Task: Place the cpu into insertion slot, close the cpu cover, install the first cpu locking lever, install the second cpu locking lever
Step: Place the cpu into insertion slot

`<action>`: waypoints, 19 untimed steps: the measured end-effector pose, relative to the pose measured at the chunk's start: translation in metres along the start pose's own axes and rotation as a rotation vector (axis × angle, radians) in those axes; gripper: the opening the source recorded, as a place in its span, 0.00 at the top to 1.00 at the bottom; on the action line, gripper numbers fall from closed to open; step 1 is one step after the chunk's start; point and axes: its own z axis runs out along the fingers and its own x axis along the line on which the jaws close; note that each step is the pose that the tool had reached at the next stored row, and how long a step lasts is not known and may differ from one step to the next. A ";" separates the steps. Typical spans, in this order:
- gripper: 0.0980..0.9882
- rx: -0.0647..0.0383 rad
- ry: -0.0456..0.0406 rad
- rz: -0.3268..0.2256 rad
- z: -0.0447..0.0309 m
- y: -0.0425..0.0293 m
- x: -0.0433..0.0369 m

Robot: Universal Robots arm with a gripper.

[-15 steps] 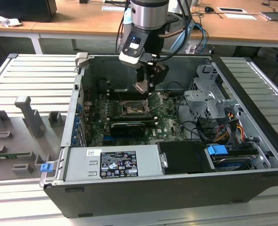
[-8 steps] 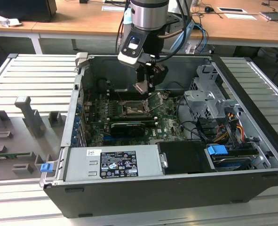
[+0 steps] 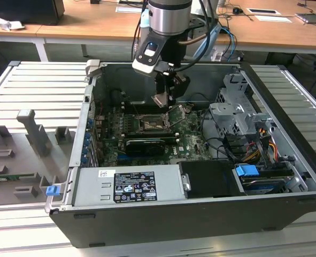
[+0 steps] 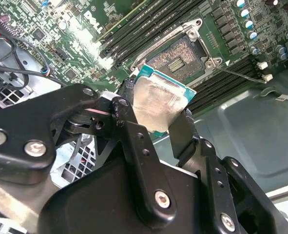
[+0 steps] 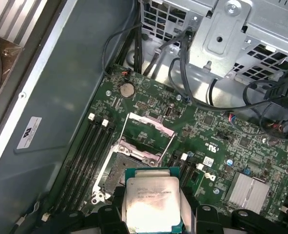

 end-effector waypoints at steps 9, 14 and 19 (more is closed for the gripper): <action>0.52 0.000 -0.0067 0.087 0.0025 -0.0002 0.0000; 0.52 -0.001 -0.0129 0.164 0.0043 -0.0004 -0.0001; 0.52 -0.001 -0.0172 0.221 0.0061 -0.0005 -0.0001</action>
